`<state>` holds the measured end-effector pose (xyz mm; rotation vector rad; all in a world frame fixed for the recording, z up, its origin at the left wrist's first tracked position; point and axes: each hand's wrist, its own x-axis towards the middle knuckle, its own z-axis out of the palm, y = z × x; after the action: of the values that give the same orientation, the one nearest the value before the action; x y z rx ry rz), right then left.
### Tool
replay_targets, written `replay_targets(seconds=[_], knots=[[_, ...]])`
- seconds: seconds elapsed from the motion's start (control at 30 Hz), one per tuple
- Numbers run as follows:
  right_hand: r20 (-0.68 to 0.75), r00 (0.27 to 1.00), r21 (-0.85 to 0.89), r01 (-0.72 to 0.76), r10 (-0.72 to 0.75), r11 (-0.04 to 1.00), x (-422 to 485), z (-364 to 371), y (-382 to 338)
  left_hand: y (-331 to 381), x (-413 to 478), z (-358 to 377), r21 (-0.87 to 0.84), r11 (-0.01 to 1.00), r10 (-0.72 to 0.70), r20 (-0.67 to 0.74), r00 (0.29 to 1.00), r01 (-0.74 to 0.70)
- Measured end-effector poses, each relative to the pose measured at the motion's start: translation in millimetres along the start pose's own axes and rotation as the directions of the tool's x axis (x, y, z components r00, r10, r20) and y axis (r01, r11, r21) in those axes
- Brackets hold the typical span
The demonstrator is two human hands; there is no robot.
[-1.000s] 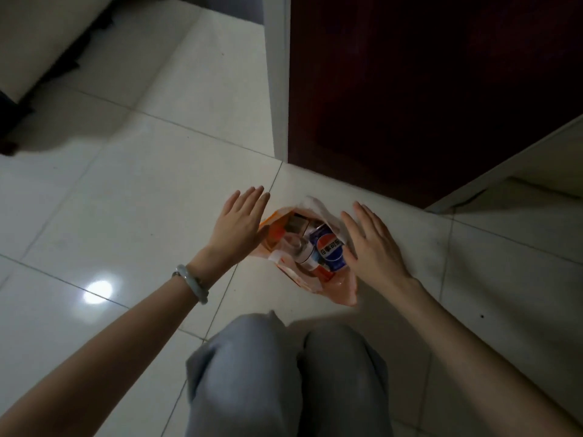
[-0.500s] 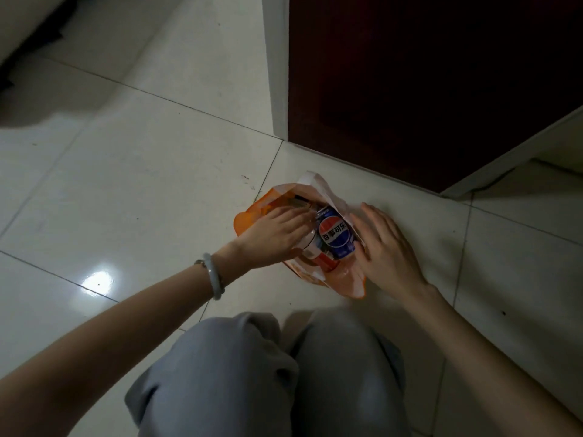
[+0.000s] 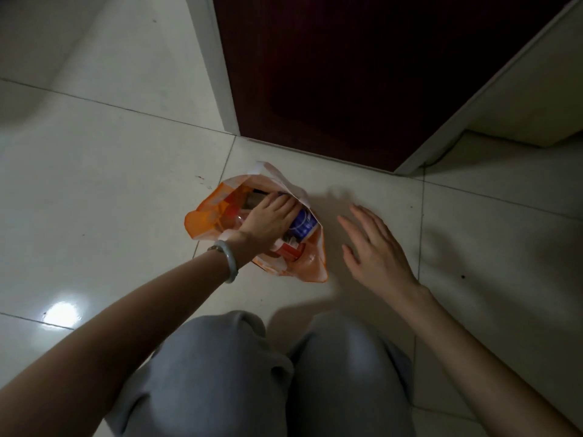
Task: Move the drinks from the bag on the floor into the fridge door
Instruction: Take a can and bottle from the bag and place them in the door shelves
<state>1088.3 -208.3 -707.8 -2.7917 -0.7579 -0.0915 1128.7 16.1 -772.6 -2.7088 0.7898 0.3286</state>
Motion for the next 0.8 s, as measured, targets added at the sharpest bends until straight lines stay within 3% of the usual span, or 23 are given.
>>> replay_targets(seconds=[0.13, 0.23, 0.43, 0.67, 0.8], knots=[[-0.004, 1.0, 0.001, 0.003, -0.003, 1.0, -6, -3, -2, -1, 3, -3, 0.06, 0.995, -0.078, 0.0, 0.997, 0.078], [-0.007, 1.0, 0.008, -0.014, 0.014, 1.0, -7, -8, -2, -10, 7, -4, -0.07, 0.981, -0.183, -0.013, 0.983, 0.181], [0.042, 0.999, -0.002, -0.034, 0.034, 0.999, -11, -14, -1, -19, 9, 3, -0.196, 0.975, -0.127, -0.086, 0.988, 0.108], [0.07, 0.997, -0.01, -0.037, 0.038, 0.999, -13, -17, 0, -28, 5, -2, -0.172, 0.976, -0.147, -0.078, 0.986, 0.132], [0.074, 0.997, 0.008, -0.032, 0.031, 0.999, -12, -21, -3, -24, -10, -9, -0.317, 0.94, -0.174, -0.115, 0.978, 0.13]])
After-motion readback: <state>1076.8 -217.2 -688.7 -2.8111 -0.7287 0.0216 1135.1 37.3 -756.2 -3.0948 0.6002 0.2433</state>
